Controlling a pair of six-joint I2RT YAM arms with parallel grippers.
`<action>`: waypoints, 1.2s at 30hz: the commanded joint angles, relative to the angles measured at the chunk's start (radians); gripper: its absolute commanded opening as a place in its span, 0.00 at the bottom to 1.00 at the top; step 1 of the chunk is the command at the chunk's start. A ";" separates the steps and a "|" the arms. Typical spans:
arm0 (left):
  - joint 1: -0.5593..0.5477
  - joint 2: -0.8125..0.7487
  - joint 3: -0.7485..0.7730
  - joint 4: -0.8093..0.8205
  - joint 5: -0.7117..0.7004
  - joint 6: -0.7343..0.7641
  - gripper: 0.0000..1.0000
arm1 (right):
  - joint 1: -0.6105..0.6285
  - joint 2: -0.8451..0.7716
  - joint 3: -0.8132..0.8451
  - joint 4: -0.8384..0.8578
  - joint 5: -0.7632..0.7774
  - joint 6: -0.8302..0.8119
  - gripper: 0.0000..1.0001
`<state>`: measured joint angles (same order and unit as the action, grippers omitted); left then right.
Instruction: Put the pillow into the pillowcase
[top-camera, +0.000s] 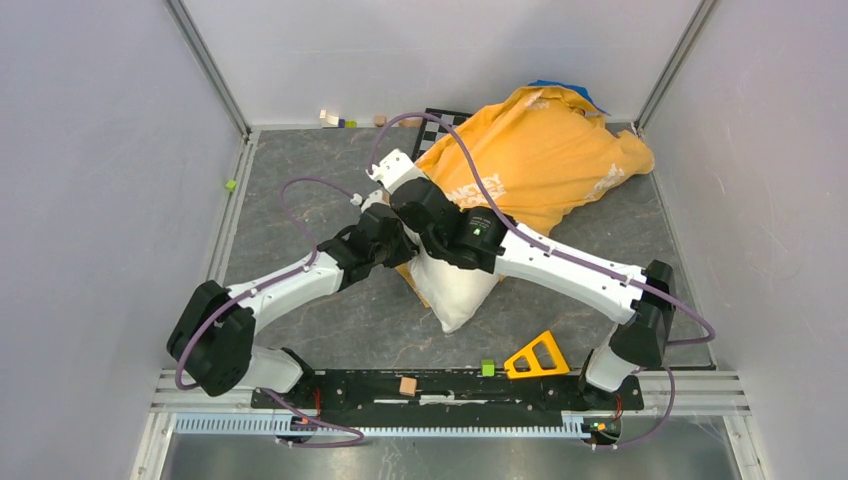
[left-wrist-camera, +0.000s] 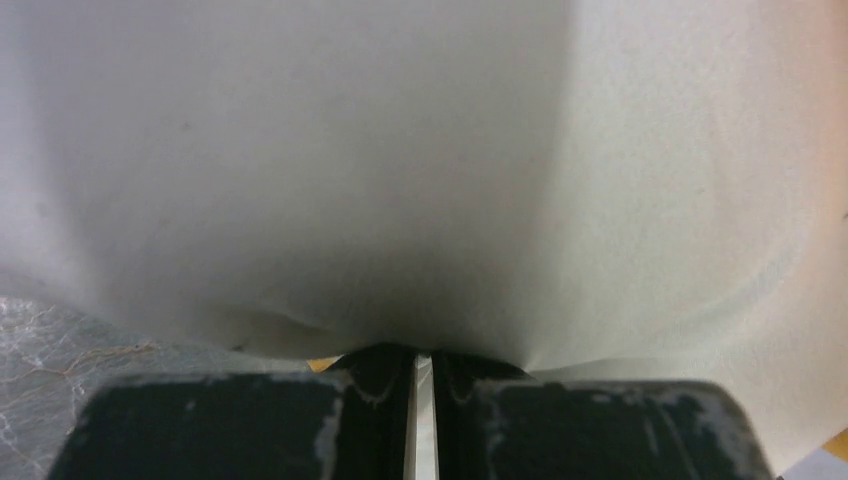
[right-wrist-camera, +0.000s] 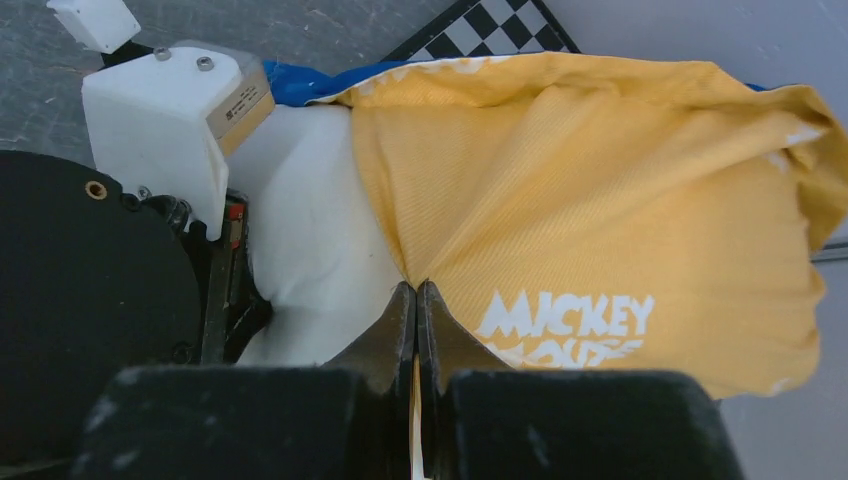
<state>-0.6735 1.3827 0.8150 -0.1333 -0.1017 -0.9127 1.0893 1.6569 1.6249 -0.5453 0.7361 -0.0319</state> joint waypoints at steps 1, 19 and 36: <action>-0.004 -0.055 0.048 0.034 0.005 -0.073 0.02 | -0.001 -0.023 0.007 0.044 -0.142 0.087 0.00; 0.002 -0.054 0.064 0.008 -0.066 -0.159 0.02 | -0.112 -0.302 -0.358 0.011 -0.061 0.190 0.76; 0.005 -0.028 0.088 -0.007 -0.060 -0.143 0.02 | -0.115 -0.406 -0.654 0.072 0.103 0.187 0.76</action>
<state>-0.6735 1.3392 0.8562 -0.1860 -0.1398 -1.0328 0.9752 1.2125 0.9535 -0.5060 0.6731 0.1375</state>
